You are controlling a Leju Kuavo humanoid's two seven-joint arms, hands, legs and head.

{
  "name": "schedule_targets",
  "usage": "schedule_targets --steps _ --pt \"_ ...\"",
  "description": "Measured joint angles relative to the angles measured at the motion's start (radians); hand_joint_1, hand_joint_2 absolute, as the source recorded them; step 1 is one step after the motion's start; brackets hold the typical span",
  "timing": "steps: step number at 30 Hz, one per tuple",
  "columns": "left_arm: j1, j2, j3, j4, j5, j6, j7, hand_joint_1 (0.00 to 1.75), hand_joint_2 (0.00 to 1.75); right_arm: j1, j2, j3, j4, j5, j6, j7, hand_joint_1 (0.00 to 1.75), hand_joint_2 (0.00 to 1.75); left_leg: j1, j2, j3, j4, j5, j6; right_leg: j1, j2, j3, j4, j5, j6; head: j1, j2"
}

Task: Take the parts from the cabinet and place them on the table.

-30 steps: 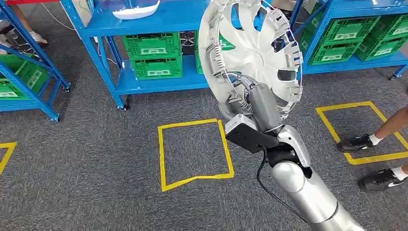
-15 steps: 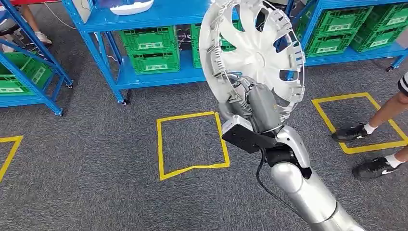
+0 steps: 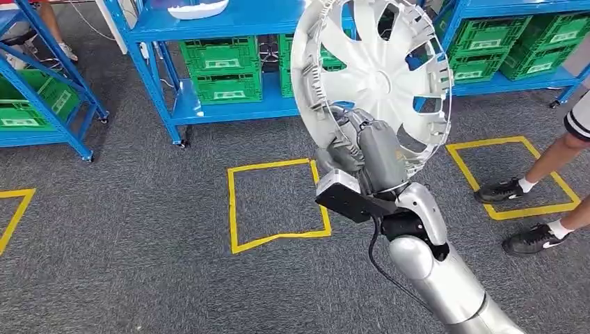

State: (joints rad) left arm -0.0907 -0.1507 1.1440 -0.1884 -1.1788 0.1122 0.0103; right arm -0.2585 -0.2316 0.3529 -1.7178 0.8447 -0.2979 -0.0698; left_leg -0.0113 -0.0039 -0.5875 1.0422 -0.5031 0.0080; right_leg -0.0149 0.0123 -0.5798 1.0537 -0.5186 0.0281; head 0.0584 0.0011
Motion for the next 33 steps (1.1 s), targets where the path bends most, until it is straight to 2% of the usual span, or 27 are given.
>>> schedule_targets --steps 1,3,5,6,8,9,10,11,12,13,14,15,16,18,19,20,21,22,24,25,26,27,28,29,30,31,33 --pt "-0.001 0.000 -0.001 0.000 -0.007 0.002 0.000 0.00 1.75 0.011 -0.001 -0.003 -0.004 0.026 -0.018 -0.001 1.75 1.75 0.001 0.000 0.003 0.001 0.001 -0.004 -0.004 -0.009 -0.004 0.000 0.003 -0.012 0.000 0.000" --pt "0.002 -0.002 -0.010 0.000 -0.021 0.003 -0.002 0.00 1.75 0.046 -0.003 -0.019 -0.011 0.081 -0.062 -0.002 1.75 1.75 0.003 -0.006 0.003 -0.005 0.009 -0.016 0.003 -0.017 -0.005 0.000 0.006 -0.025 0.000 0.000" --pt "0.006 -0.001 -0.016 0.000 -0.031 0.003 -0.003 0.00 1.75 0.071 -0.007 -0.030 -0.026 0.095 -0.086 -0.003 1.75 1.75 0.005 -0.011 -0.004 0.008 -0.001 -0.025 -0.006 -0.033 -0.004 -0.010 0.015 -0.040 0.000 0.000" --pt "0.007 -0.002 -0.018 0.000 -0.034 0.003 -0.005 0.00 1.75 0.086 -0.013 -0.039 -0.035 0.094 -0.093 -0.004 1.75 1.75 0.005 -0.007 -0.022 0.046 -0.033 -0.033 -0.007 -0.036 -0.005 -0.011 0.017 -0.046 -0.007 0.000" --pt "0.008 -0.002 -0.024 0.001 -0.039 0.002 -0.010 0.00 1.75 0.117 -0.022 -0.055 -0.052 0.087 -0.102 -0.012 1.75 1.75 0.012 -0.004 -0.087 0.198 -0.114 -0.044 -0.008 -0.048 -0.010 -0.011 0.019 -0.048 -0.008 0.000" --pt "0.009 -0.003 -0.026 0.002 -0.040 0.002 -0.011 0.00 1.75 0.132 -0.027 -0.060 -0.057 0.086 -0.102 -0.015 1.75 1.75 0.014 -0.002 -0.118 0.271 -0.142 -0.048 -0.008 -0.054 -0.012 -0.011 0.019 -0.049 -0.008 0.000" --pt "0.011 -0.003 -0.027 0.002 -0.042 0.002 -0.011 0.00 1.75 0.146 -0.032 -0.065 -0.061 0.085 -0.102 -0.019 1.75 1.75 0.016 -0.001 -0.130 0.305 -0.146 -0.049 -0.008 -0.061 -0.012 -0.011 0.020 -0.049 -0.008 0.000" --pt "0.013 -0.003 -0.029 0.002 -0.043 0.002 -0.011 0.00 1.75 0.159 -0.035 -0.069 -0.065 0.083 -0.103 -0.019 1.75 1.75 0.018 0.000 -0.117 0.286 -0.127 -0.049 -0.008 -0.067 -0.012 -0.011 0.020 -0.048 -0.008 0.000" --pt "0.014 -0.003 -0.032 0.003 -0.047 0.002 -0.012 0.00 1.75 0.169 -0.037 -0.072 -0.069 0.083 -0.103 -0.019 1.75 1.75 0.018 0.003 -0.084 0.226 -0.093 -0.047 -0.009 -0.074 -0.011 -0.011 0.020 -0.047 -0.008 0.000" --pt "0.014 -0.003 -0.034 0.003 -0.051 0.002 -0.012 0.00 1.75 0.180 -0.041 -0.076 -0.075 0.083 -0.106 -0.019 1.75 1.75 0.018 0.017 -0.032 0.130 -0.050 -0.044 -0.009 -0.083 -0.009 -0.011 0.021 -0.046 -0.008 0.000" --pt "0.013 -0.003 -0.036 0.003 -0.052 0.002 -0.013 0.00 1.75 0.191 -0.044 -0.079 -0.084 0.082 -0.112 -0.019 1.75 1.75 0.016 0.042 0.017 0.042 -0.017 -0.039 -0.009 -0.090 -0.007 -0.011 0.020 -0.043 -0.008 0.000" --pt "0.010 -0.003 -0.040 0.003 -0.055 0.002 -0.013 0.00 1.75 0.203 -0.051 -0.085 -0.096 0.082 -0.118 -0.019 1.75 1.75 0.007 0.090 0.040 -0.016 -0.026 -0.033 -0.004 -0.099 -0.005 -0.010 0.020 -0.036 -0.008 0.000" --pt "0.007 -0.003 -0.043 0.003 -0.059 0.002 -0.014 0.00 1.75 0.212 -0.056 -0.092 -0.104 0.082 -0.122 -0.021 1.75 1.75 0.003 0.072 0.035 -0.017 -0.017 -0.023 -0.002 -0.107 -0.005 -0.010 0.021 -0.028 -0.007 0.000" --pt "0.009 -0.003 -0.045 0.003 -0.061 0.001 -0.013 0.00 1.75 0.229 -0.064 -0.098 -0.116 0.083 -0.125 -0.021 1.75 1.75 0.002 0.049 0.027 -0.014 -0.014 -0.014 -0.002 -0.126 -0.001 -0.016 0.025 -0.016 -0.006 0.000" --pt "0.012 -0.003 -0.049 0.003 -0.061 0.001 -0.013 0.00 1.75 0.236 -0.067 -0.100 -0.122 0.083 -0.127 -0.020 1.75 1.75 0.000 0.037 0.026 -0.021 -0.009 -0.005 -0.004 -0.137 0.004 -0.021 0.027 -0.007 -0.009 0.000" --pt "0.013 -0.003 -0.050 0.003 -0.061 0.001 -0.013 0.00 1.75 0.242 -0.070 -0.102 -0.125 0.083 -0.130 -0.020 1.75 1.75 0.009 0.029 0.038 -0.031 0.002 0.005 -0.009 -0.117 0.002 -0.016 0.019 0.001 -0.007 0.000" --pt "0.014 -0.003 -0.050 0.003 -0.061 0.001 -0.013 0.00 1.75 0.248 -0.075 -0.103 -0.127 0.082 -0.133 -0.021 1.75 1.75 0.009 0.019 0.035 -0.033 0.007 0.010 -0.010 -0.059 -0.010 0.015 -0.010 0.003 -0.008 0.000" --pt "0.013 -0.003 -0.050 0.003 -0.061 0.000 -0.013 0.00 1.75 0.251 -0.081 -0.106 -0.127 0.080 -0.134 -0.021 1.75 1.75 0.008 0.010 0.031 -0.032 0.010 0.015 -0.011 -0.031 -0.037 0.075 -0.050 0.003 -0.002 0.000" --pt "0.011 -0.004 -0.051 0.003 -0.060 0.000 -0.012 0.00 1.75 0.257 -0.089 -0.112 -0.127 0.080 -0.134 -0.024 1.75 1.75 0.005 -0.014 0.024 -0.031 0.014 0.020 -0.006 -0.016 -0.110 0.239 -0.123 0.004 0.000 0.000" --pt "0.012 -0.004 -0.051 0.003 -0.059 0.001 -0.010 0.00 1.75 0.259 -0.090 -0.113 -0.126 0.077 -0.134 -0.025 1.75 1.75 0.003 -0.027 0.021 -0.028 0.015 0.020 -0.004 -0.015 -0.134 0.289 -0.132 0.003 0.000 0.000" --pt "0.013 -0.004 -0.051 0.003 -0.056 0.002 -0.010 0.00 1.75 0.260 -0.090 -0.113 -0.126 0.076 -0.133 -0.025 1.75 1.75 0.003 -0.041 0.019 -0.025 0.015 0.020 -0.003 -0.014 -0.133 0.286 -0.117 0.000 0.000 0.000" --pt "0.013 -0.004 -0.051 0.003 -0.054 0.003 -0.010 0.00 1.75 0.260 -0.090 -0.113 -0.126 0.075 -0.134 -0.026 1.75 1.75 0.003 -0.055 0.017 -0.020 0.016 0.019 -0.002 -0.013 -0.110 0.239 -0.083 -0.003 0.000 0.000" --pt "0.013 -0.005 -0.051 0.003 -0.050 0.005 -0.009 0.00 1.75 0.259 -0.091 -0.113 -0.126 0.074 -0.135 -0.028 1.75 1.75 0.003 -0.070 0.015 -0.014 0.015 0.018 -0.003 -0.006 -0.062 0.149 -0.034 -0.006 0.000 0.000" --pt "0.012 -0.005 -0.051 0.003 -0.049 0.006 -0.009 0.00 1.75 0.257 -0.092 -0.113 -0.126 0.075 -0.137 -0.033 1.75 1.75 0.003 -0.086 0.013 -0.008 0.013 0.015 -0.005 0.022 -0.009 0.046 0.010 -0.009 0.000 0.000" --pt "0.012 -0.008 -0.051 0.003 -0.048 0.008 -0.009 0.00 1.75 0.255 -0.093 -0.113 -0.126 0.075 -0.137 -0.036 1.75 1.75 0.005 -0.096 0.005 -0.003 0.013 0.010 -0.009 0.080 0.012 0.006 -0.006 -0.014 -0.001 0.000" --pt "0.009 -0.008 -0.051 0.003 -0.048 0.009 -0.010 0.00 1.75 0.255 -0.094 -0.112 -0.125 0.075 -0.138 -0.038 1.75 1.75 0.000 -0.109 -0.004 0.007 0.013 0.003 -0.007 0.078 0.008 -0.005 -0.002 -0.012 0.000 0.000" --pt "0.010 -0.008 -0.051 0.003 -0.049 0.010 -0.013 0.00 1.75 0.253 -0.095 -0.112 -0.125 0.077 -0.140 -0.034 1.75 1.75 0.006 -0.129 -0.011 -0.002 0.022 -0.012 -0.002 0.054 0.005 -0.003 0.001 -0.020 0.000 0.000"
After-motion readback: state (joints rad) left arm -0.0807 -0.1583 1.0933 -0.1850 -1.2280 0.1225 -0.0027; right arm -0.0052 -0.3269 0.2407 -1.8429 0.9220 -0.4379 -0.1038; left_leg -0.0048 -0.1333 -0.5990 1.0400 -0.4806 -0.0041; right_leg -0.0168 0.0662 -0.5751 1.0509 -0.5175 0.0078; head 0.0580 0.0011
